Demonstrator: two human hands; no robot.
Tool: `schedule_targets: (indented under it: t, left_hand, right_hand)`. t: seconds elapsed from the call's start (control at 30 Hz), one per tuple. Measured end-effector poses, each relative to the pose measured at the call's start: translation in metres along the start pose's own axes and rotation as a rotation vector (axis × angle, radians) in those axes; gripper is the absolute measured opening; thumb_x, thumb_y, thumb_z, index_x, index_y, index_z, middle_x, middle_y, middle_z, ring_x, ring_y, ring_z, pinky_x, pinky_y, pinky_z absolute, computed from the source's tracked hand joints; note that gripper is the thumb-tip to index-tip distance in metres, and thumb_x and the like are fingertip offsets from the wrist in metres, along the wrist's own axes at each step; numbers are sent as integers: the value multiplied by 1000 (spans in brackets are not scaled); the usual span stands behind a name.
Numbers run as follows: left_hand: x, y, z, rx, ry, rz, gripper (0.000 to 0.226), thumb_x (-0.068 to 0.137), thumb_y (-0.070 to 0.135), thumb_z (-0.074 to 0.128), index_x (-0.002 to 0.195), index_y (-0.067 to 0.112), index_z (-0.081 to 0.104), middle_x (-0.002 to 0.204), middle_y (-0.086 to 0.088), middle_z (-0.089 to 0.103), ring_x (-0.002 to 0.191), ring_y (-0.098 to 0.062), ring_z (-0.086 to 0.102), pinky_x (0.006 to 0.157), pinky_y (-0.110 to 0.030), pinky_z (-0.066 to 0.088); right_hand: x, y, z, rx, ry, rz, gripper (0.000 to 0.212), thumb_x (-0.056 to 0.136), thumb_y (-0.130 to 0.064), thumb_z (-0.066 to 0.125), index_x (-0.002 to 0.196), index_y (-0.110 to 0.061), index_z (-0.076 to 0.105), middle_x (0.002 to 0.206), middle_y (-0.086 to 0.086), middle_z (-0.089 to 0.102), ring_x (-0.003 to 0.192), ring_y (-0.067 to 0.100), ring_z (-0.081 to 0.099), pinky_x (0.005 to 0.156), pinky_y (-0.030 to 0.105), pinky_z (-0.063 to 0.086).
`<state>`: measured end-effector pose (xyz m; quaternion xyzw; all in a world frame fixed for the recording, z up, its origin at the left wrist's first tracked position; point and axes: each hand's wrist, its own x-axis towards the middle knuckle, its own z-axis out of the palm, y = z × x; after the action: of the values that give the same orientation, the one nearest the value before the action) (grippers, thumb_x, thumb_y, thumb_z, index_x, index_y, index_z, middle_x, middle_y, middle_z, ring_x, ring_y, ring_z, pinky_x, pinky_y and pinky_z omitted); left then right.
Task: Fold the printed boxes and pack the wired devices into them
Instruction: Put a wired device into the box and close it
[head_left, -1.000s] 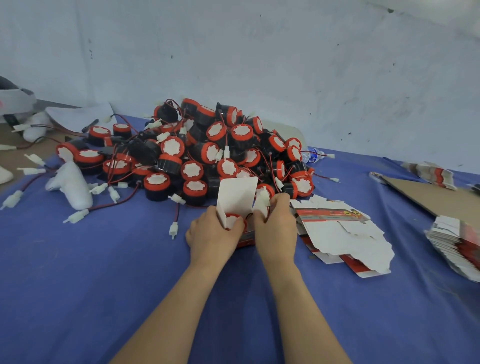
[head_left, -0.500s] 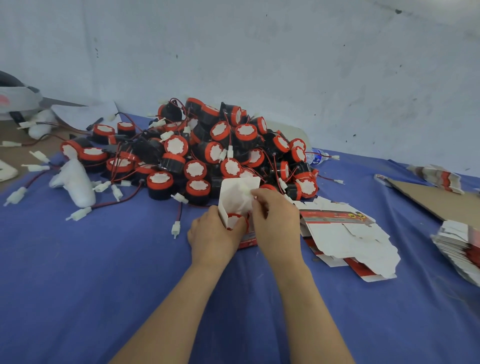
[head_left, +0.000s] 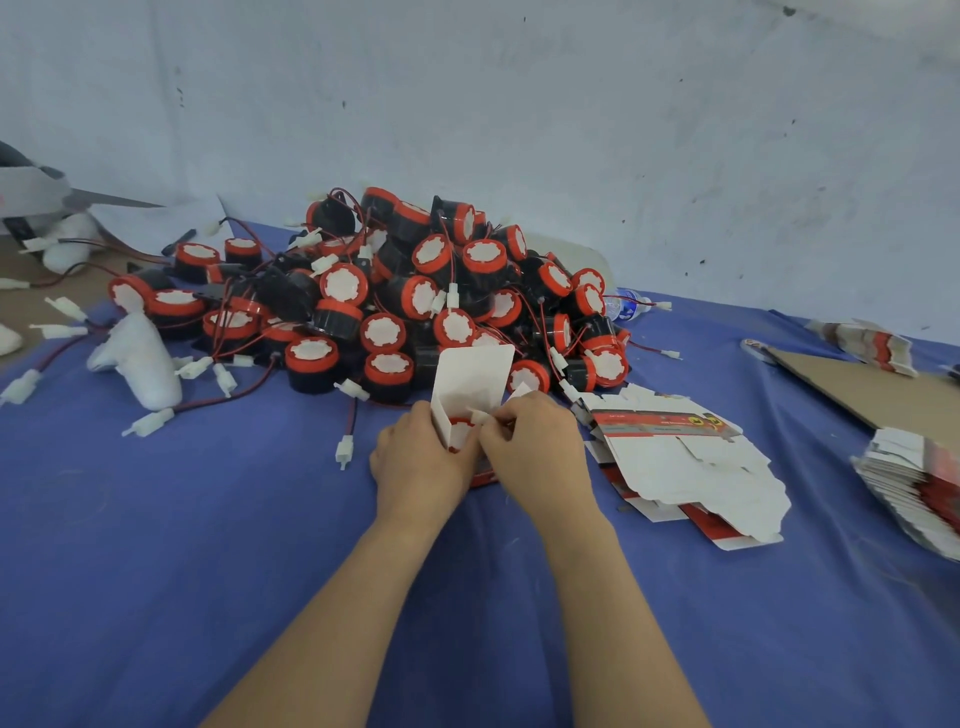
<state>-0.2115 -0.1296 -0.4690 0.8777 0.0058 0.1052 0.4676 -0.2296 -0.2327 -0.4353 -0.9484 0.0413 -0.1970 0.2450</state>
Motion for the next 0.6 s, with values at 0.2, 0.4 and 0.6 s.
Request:
schedule_targets:
  t: [0.2,0.4,0.6]
  left_hand:
    - [-2,2,1,32,32,45,37,86,46,59,105,15,54,102,-3,63,103,-24,54,87,-45,48]
    - [-1,0,1,46,33,38,39,86,46,59,109,15,55,108,-4,60,107,-26,53,89,-43,46]
    - [-1,-4,1,-24,61,30,43,84,44,64,116,18,54,117,-2,38,100,-22,54,79,-33,48]
  right_hand:
    - [2,-1,6,-16,90,62,19,96,-27,54,98,-11,64,93,4,64,89,20,56,77,35,47]
    - [4,5,7,-244,85,56,28,96,-22,46,114,-29,66,116,-3,54,107,22,38,88,31,26]
    - [1,14,9,-135,-63,125,27,93,-25,46,93,-23,73,159,0,7,144,30,1,115,44,7]
